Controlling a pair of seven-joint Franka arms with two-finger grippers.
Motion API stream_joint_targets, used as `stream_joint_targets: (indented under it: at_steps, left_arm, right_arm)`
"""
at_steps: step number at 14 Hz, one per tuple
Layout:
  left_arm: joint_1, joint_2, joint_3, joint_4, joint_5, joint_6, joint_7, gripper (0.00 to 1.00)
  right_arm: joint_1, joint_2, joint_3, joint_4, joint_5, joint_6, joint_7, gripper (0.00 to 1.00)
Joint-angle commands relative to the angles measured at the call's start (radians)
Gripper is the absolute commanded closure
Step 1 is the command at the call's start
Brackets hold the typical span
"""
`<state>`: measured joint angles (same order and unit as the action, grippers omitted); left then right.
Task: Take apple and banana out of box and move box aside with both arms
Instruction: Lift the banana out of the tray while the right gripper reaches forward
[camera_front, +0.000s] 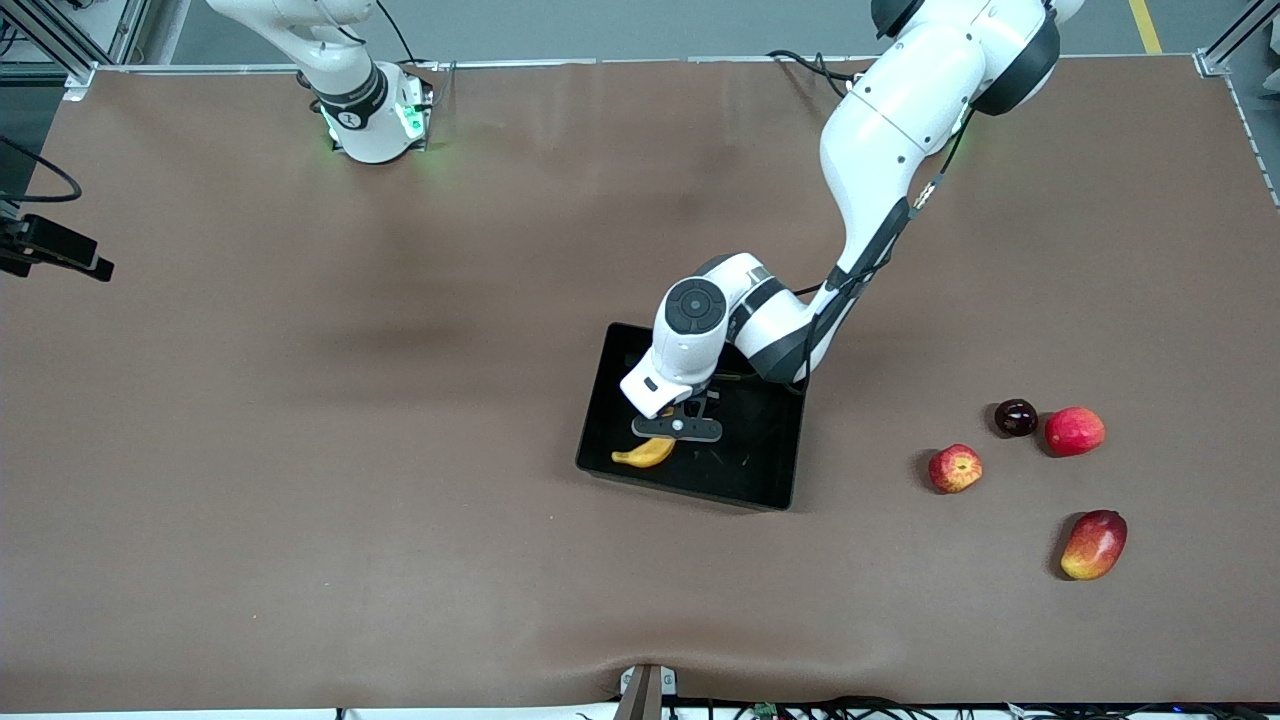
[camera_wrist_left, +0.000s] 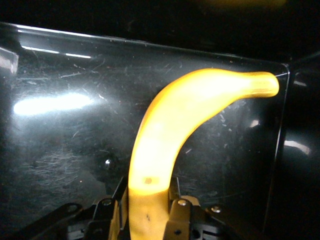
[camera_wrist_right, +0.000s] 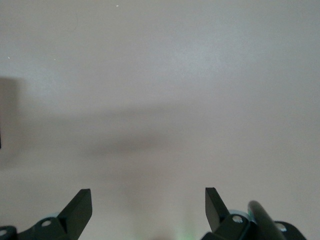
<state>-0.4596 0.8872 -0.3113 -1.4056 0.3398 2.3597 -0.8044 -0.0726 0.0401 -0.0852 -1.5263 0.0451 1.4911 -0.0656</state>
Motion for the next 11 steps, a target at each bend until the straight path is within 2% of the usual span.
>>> stream_joint_targets:
  at_steps: [1,6,11]
  left_arm:
    - [-0.008,-0.016,0.012,0.025,0.019,0.004,-0.025,1.0]
    - [-0.002,-0.043,0.029,0.069,0.018,-0.007,-0.025,1.0]
    - [0.053,-0.142,0.046,0.07,0.024,-0.085,-0.001,1.0]
  right_arm:
    - [-0.029,0.021,0.018,0.032,-0.007,-0.009,-0.01,0.0]
    - [-0.029,0.061,0.016,0.032,0.009,-0.002,-0.002,0.0]
    - [-0.032,0.118,0.018,0.028,0.027,0.011,-0.011,0.0]
